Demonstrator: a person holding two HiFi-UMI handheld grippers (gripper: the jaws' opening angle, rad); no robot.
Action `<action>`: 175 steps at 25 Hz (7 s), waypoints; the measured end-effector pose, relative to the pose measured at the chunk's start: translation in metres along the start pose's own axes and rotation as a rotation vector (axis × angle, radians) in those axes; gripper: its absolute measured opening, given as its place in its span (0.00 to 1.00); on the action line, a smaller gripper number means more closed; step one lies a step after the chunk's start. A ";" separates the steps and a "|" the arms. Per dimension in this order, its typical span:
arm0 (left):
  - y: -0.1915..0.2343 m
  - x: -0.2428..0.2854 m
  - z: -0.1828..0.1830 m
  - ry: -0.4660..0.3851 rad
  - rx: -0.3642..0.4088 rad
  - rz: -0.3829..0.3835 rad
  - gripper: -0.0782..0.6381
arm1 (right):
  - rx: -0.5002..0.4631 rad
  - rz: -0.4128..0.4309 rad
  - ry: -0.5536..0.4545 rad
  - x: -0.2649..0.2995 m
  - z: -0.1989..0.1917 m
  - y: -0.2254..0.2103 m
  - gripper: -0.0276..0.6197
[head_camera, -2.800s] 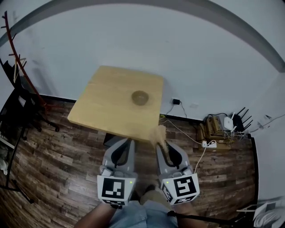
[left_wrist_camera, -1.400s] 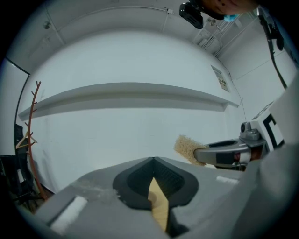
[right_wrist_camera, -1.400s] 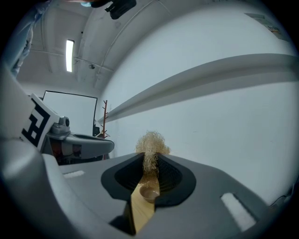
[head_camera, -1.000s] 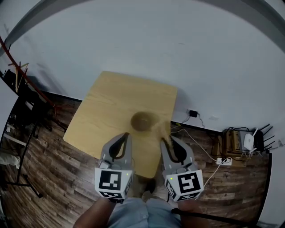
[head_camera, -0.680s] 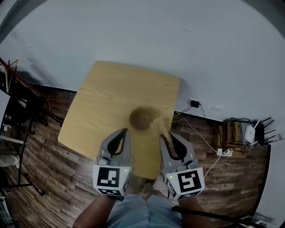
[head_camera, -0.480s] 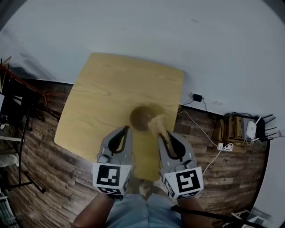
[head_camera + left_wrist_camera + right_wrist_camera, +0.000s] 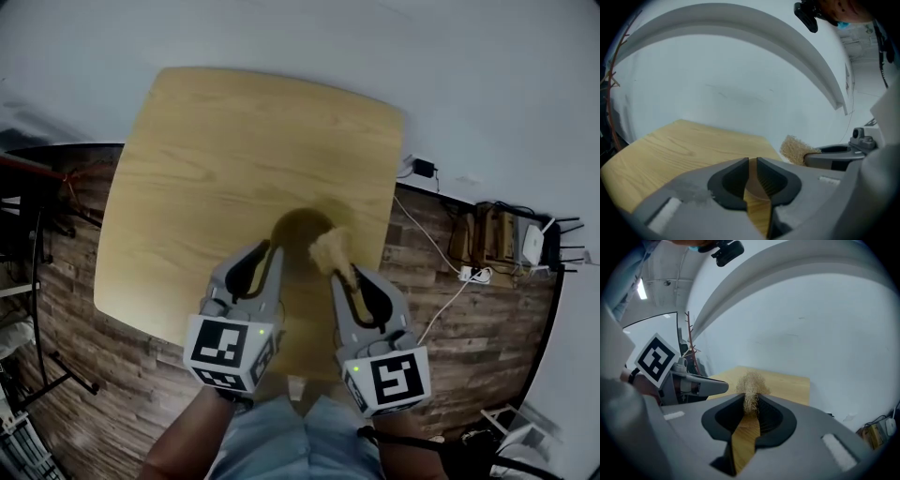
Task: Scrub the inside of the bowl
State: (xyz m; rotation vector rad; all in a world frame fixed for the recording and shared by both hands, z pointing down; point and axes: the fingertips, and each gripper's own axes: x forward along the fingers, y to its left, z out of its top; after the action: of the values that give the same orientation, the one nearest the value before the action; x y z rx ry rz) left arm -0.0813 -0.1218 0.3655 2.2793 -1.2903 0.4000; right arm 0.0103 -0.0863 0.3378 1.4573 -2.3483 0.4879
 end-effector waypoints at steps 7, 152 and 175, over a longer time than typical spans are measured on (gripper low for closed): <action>0.011 0.020 -0.018 0.052 -0.072 -0.020 0.20 | 0.008 -0.010 0.038 0.013 -0.011 0.000 0.16; 0.003 0.048 0.015 0.123 0.335 -0.169 0.15 | -0.149 0.206 0.314 0.026 -0.031 0.028 0.13; 0.015 0.046 0.005 0.180 0.241 -0.226 0.15 | -0.294 0.340 0.400 0.082 -0.049 0.068 0.12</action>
State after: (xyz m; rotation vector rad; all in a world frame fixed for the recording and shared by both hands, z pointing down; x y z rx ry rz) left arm -0.0712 -0.1641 0.3867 2.4870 -0.9258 0.6934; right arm -0.0805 -0.0999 0.4106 0.7530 -2.2240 0.4439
